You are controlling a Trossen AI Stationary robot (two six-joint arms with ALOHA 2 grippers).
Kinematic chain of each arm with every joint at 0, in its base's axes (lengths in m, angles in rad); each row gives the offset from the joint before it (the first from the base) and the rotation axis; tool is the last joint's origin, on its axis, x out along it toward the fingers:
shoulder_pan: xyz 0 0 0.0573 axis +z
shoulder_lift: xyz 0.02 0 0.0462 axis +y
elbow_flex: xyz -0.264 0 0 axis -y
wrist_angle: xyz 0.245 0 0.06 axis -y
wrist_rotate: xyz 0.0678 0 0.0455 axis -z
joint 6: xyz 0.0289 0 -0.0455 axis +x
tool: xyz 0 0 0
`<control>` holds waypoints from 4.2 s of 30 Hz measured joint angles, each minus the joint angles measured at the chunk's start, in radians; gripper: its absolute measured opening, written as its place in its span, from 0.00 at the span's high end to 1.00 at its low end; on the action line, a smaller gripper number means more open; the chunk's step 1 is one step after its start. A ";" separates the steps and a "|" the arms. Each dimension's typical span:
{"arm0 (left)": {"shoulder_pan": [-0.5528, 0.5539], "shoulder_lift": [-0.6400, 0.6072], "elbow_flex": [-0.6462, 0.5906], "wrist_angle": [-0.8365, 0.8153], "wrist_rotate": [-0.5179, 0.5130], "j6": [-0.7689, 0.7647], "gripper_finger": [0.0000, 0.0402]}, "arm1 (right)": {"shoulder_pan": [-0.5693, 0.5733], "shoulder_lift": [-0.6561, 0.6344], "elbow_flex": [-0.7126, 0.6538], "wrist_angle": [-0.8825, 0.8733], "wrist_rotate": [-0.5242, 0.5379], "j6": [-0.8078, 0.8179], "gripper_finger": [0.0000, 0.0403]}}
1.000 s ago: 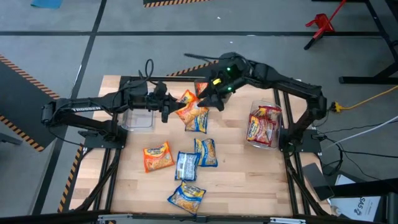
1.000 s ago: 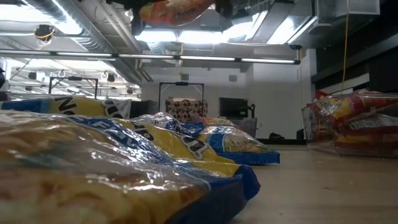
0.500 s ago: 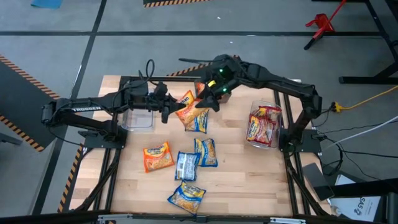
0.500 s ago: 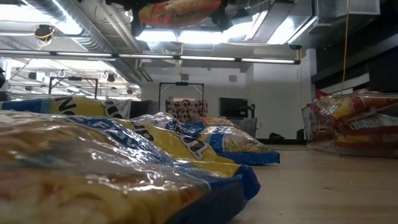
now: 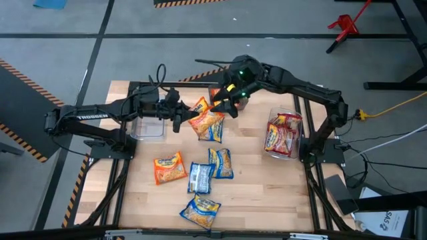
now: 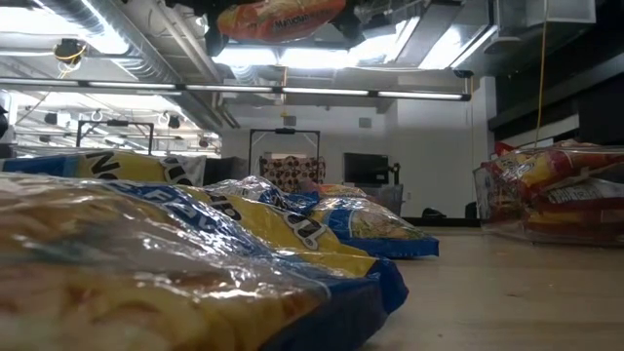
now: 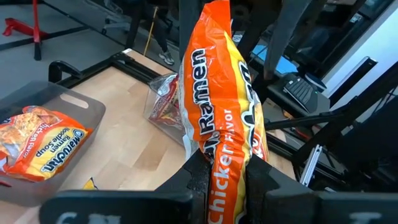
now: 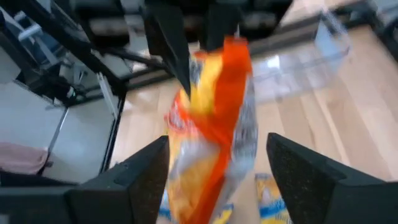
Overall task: Sort Maruchan noodles
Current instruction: Put the orange noodle pack into the black bin
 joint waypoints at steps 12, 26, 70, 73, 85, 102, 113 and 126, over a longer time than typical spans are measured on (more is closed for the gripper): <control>0.000 0.000 0.000 0.001 -0.002 0.016 0.91 | 0.024 0.048 0.000 -0.029 0.020 -0.015 0.06; 0.000 0.002 0.000 0.020 -0.002 0.019 0.90 | 0.035 0.068 0.000 0.000 0.055 -0.008 0.32; 0.049 -0.316 0.002 -0.130 -0.395 0.250 0.57 | -0.584 -0.009 -0.213 -0.050 -0.040 0.093 0.86; 0.049 -0.317 0.002 -0.140 -0.396 0.249 0.57 | -0.562 -0.016 -0.365 0.103 -0.073 0.167 0.86; 0.049 -0.317 0.001 -0.144 -0.396 0.243 0.57 | -0.395 -0.017 -0.737 0.743 0.002 0.409 0.84; 0.049 -0.316 0.000 -0.152 -0.397 0.241 0.57 | -0.396 0.051 -0.756 0.794 -0.022 0.432 0.83; 0.048 -0.316 0.000 -0.162 -0.397 0.241 0.57 | -0.399 0.054 -0.756 0.746 0.005 0.402 0.65; 0.049 -0.316 0.000 -0.223 -0.392 0.222 0.57 | -0.439 0.048 -0.573 0.435 0.132 0.241 0.49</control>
